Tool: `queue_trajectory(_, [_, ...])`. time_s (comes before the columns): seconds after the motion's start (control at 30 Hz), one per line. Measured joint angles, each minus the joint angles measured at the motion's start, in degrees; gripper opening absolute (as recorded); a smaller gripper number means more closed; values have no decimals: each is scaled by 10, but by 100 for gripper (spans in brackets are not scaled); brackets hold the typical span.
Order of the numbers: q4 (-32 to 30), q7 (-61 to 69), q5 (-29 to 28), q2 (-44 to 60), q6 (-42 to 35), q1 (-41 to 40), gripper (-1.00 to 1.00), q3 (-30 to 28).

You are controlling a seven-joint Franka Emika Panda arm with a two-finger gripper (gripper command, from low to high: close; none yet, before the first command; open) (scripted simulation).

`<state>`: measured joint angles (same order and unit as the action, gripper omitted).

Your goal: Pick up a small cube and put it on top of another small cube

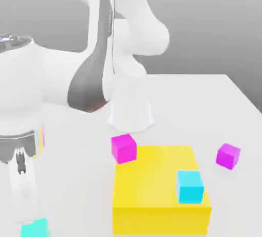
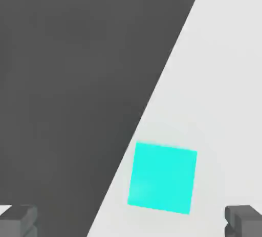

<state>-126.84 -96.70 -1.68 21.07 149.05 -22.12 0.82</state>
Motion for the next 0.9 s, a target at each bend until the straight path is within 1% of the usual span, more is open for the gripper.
queue_trajectory(0.13, [15, -7, 9, 83, 57, -4, 0, -1])
queue_trajectory(0.17, [18, -8, 9, 98, 69, -3, -100, -2])
queue_trajectory(0.37, [20, -8, 9, 106, 76, -3, -100, -2])
queue_trajectory(0.43, [16, -7, 10, 86, 60, -4, -100, -1])
queue_trajectory(0.53, [3, -7, 8, 29, 16, -6, -100, 2])
queue_trajectory(0.73, [-73, 48, -43, -88, -32, 14, -100, 13])
queue_trajectory(0.9, [-141, 122, -60, -188, -67, 33, -100, 30])
